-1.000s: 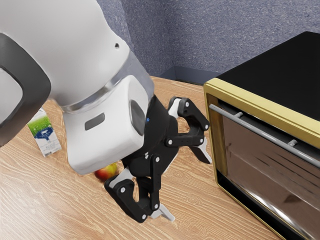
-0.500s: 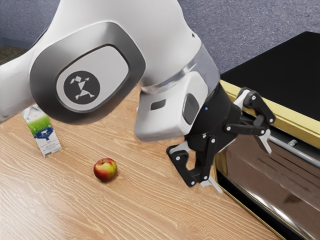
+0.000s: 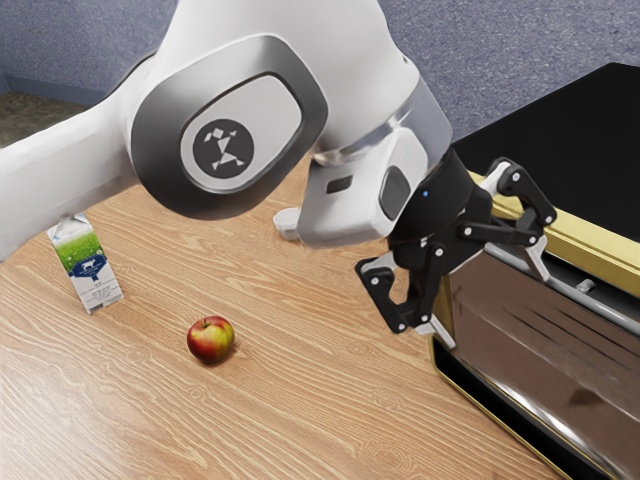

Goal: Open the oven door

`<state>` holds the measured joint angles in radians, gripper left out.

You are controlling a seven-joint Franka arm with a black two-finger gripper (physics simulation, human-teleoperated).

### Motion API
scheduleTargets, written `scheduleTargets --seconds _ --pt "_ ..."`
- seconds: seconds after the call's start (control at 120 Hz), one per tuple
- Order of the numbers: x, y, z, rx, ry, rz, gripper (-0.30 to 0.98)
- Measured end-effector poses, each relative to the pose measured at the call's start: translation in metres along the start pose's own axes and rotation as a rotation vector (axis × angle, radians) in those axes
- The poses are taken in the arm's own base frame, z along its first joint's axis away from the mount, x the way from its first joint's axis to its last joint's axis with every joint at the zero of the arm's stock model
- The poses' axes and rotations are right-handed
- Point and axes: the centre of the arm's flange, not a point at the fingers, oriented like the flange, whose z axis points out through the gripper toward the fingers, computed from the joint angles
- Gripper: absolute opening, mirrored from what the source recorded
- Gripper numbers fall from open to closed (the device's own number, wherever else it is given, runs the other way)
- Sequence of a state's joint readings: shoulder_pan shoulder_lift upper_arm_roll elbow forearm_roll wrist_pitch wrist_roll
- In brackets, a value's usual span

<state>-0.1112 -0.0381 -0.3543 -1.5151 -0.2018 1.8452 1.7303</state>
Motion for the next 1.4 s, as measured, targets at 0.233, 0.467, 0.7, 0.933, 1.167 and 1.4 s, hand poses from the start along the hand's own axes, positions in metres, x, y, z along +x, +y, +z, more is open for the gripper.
scheduleTargets --seconds 0.233,0.467,0.7,0.933,1.167,1.4 --pt "-0.028 -0.004 0.007 -0.002 -0.002 -0.023 0.69" --pt "-0.054 -0.006 0.011 -0.004 -0.006 -0.053 0.69" --pt "-0.009 0.098 -0.021 -0.030 -0.138 -0.053 0.59" --pt "-0.089 0.188 -0.290 0.259 -0.193 -0.523 0.66" --pt "-0.292 0.127 -0.094 -0.152 -0.327 -1.265 0.68" --pt "-0.306 0.134 -0.082 -0.143 -0.399 -1.623 0.68"
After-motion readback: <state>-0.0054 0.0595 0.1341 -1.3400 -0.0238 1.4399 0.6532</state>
